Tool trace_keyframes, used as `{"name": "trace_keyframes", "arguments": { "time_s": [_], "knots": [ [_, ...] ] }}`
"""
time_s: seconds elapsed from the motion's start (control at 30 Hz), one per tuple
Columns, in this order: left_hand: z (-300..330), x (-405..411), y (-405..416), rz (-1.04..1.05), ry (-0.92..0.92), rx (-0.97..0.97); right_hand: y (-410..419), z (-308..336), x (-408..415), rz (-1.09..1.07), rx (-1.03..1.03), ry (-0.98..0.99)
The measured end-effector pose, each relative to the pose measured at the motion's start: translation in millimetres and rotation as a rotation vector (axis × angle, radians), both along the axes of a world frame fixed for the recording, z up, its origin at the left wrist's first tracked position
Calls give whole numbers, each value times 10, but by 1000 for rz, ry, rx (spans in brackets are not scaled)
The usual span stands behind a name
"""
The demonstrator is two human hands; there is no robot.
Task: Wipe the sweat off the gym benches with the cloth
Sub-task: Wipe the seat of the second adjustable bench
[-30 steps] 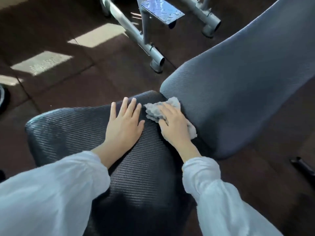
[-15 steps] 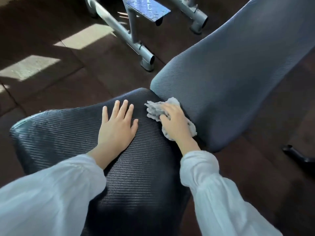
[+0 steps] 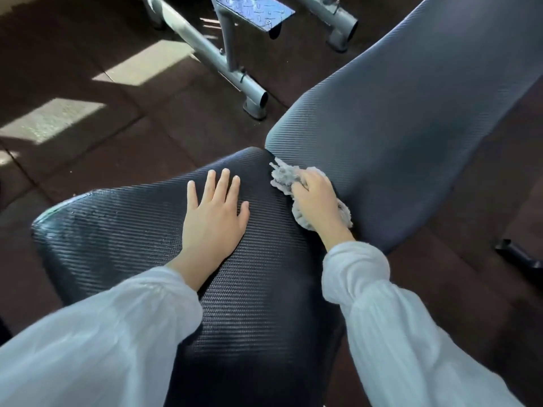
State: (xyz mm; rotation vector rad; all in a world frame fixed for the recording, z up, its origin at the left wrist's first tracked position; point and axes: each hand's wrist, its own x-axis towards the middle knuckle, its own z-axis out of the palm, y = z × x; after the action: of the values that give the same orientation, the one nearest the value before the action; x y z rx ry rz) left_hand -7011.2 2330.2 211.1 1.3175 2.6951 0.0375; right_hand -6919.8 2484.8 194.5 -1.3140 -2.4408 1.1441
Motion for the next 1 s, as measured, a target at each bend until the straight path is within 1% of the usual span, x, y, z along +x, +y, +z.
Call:
{"name": "trace_keyframes", "arguments": {
  "time_s": [0.07,0.13,0.2,0.27,0.33,0.4,0.47,0.5,0.53,0.6,0.67,0.7,0.73,0.77,0.83,0.9,0.97,1.0],
  "knots": [
    [1,-3,4,7,-18,-14,-257,32,108,146,71,79],
    [-26,-14,-4,8,-21,-10,-560,105,401,250,96,157],
    [-11,-9,-6,4,1,15,-851,164,782,306,95,197],
    [-17,-14,1,1,-4,-4,-1028,173,1133,305,115,205],
    [-9,-14,-6,0,-15,-7,-1016,124,1327,224,164,207],
    [17,-20,0,16,-32,-38,-863,79,1325,46,168,169],
    [36,-4,23,26,-32,-52,-668,55,1159,-156,130,96],
    [46,22,46,25,-26,-50,-603,51,1058,-209,127,69],
    [56,59,77,12,-20,-52,-588,69,972,-208,134,57],
    [56,154,143,-23,-22,-67,-701,149,915,-62,161,82],
    [45,252,222,-46,-39,-61,-938,223,1055,132,181,175],
    [39,286,254,-44,-52,-60,-1056,244,1185,193,178,215],
    [30,311,275,-39,-62,-66,-1142,247,1325,209,165,246],
    [22,327,283,-32,-71,-74,-1174,222,1464,175,144,277],
    [8,335,261,-32,-78,-98,-1123,122,1688,5,131,297],
    [1,325,232,-46,-69,-103,-930,13,1728,-204,173,219],
    [-5,317,230,-48,-59,-121,-559,-13,1555,-350,80,143],
    [-13,321,236,-47,-54,-128,-376,-17,1423,-365,10,95]
  ]
}}
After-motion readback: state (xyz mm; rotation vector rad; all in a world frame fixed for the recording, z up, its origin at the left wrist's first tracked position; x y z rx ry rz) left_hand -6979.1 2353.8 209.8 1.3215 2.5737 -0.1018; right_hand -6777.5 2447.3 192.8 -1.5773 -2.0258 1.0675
